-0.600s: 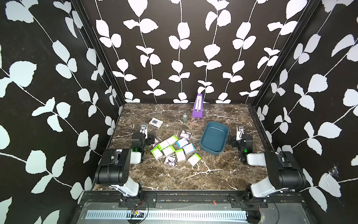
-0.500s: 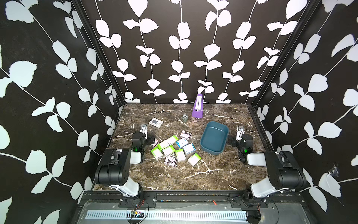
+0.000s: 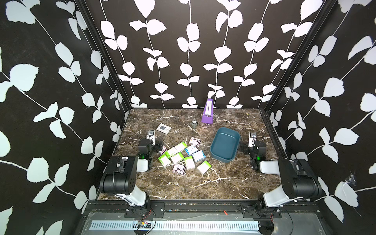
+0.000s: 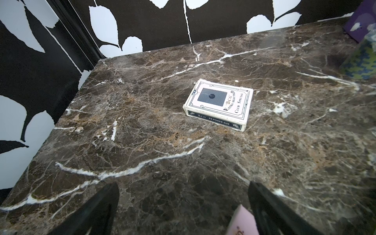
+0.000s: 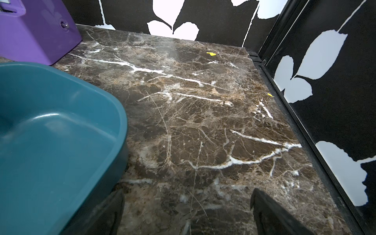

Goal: Put the pocket tissues into the storage box
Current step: Pick up the pocket tissues from the center of the board.

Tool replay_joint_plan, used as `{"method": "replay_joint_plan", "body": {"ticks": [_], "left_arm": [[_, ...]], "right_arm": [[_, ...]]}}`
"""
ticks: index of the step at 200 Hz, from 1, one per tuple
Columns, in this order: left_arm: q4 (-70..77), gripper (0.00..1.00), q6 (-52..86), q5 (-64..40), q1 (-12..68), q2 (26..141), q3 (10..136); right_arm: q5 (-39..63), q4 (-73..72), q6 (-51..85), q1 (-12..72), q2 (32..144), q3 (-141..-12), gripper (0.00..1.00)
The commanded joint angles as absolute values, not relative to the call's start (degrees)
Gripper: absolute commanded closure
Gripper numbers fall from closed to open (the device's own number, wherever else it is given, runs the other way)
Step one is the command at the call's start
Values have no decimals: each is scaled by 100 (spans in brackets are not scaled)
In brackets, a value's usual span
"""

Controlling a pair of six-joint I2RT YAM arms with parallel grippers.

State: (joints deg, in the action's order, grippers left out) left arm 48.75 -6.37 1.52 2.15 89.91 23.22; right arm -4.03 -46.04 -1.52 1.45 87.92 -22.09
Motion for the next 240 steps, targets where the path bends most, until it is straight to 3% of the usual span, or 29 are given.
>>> {"method": "replay_joint_plan", "body": {"ticks": [1, 24, 43, 68, 93, 125, 183, 240], "left_arm": [[4904, 1, -656, 97, 211, 8898, 2395], [4407, 1, -548, 439, 211, 8678, 2659], [2385, 1, -444, 631, 207, 8100, 3584], [1955, 1, -287, 280, 244, 7561, 4134], [1231, 1, -65, 125, 264, 7347, 4685], [982, 1, 157, -216, 331, 7091, 4791], [1096, 1, 303, -395, 369, 7118, 4705], [1173, 1, 429, -610, 374, 7411, 4742]], "right_arm": [[-379, -4753, -88, 123, 8755, -2343, 1], [-575, -4686, -31, 132, 8551, -2371, 1], [-756, -2903, 7, 132, 7736, -2965, 1], [-1027, -2101, -1010, 527, 6932, -3477, 1], [-1039, 323, -444, 815, 6485, -4898, 1], [-844, 2674, -499, 2137, 6431, -6178, 1], [-357, 4115, 881, 4877, 7123, -6266, 1], [336, 4187, 1224, 5428, 8230, -6160, 1]]}}
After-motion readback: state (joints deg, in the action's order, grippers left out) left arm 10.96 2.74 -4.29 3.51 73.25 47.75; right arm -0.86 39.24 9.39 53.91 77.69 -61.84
